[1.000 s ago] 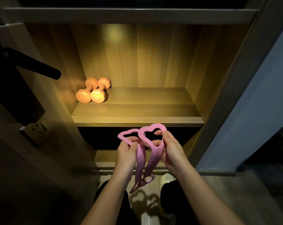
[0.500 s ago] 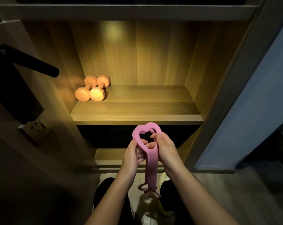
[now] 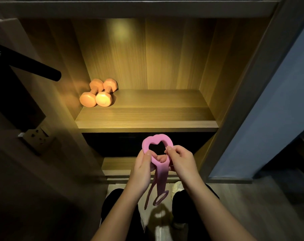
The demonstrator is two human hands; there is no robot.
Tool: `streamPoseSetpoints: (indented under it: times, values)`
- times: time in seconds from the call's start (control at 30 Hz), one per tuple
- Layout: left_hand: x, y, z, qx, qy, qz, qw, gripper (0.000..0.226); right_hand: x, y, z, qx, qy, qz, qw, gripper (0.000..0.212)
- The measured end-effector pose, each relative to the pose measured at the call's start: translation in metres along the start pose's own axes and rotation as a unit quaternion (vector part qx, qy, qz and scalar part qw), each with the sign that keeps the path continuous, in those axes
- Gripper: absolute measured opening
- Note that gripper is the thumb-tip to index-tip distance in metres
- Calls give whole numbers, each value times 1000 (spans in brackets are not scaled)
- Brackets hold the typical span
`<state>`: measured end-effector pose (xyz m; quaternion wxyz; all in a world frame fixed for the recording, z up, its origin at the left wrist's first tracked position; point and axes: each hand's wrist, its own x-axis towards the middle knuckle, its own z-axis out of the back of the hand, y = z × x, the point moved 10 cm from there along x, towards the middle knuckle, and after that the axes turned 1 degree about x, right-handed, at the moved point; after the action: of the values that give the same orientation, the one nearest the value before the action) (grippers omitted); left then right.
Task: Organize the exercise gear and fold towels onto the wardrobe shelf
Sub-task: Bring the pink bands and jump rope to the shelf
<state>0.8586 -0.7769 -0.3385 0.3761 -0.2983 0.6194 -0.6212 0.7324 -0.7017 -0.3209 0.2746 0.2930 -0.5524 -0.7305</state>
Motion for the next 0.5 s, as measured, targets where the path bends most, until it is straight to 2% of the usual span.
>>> streamPoseSetpoints:
  times: [0.1,0.17,0.23,0.3,0.4,0.5]
  values:
    - [-1,-8,-1,-10,16,-16,1000,35,3,9,12,-65,-31,48,996,20]
    - [-1,-15,2,-36,26,-26,999,34,7,12,18,-36,-34,50,998,8]
    - [-3,-21,0,-52,59,-32,996,34,14,6,10,59,47,0,997,16]
    - [-6,-24,-2,-42,92,-40,994,37,13,5,-4,135,139,-36,980,17]
    - [-9,-32,0,-26,100,-65,993,33,12,17,-3,154,157,5,976,15]
    - [-5,-46,13,-2,53,-108,993,20,9,28,-2,129,158,59,977,15]
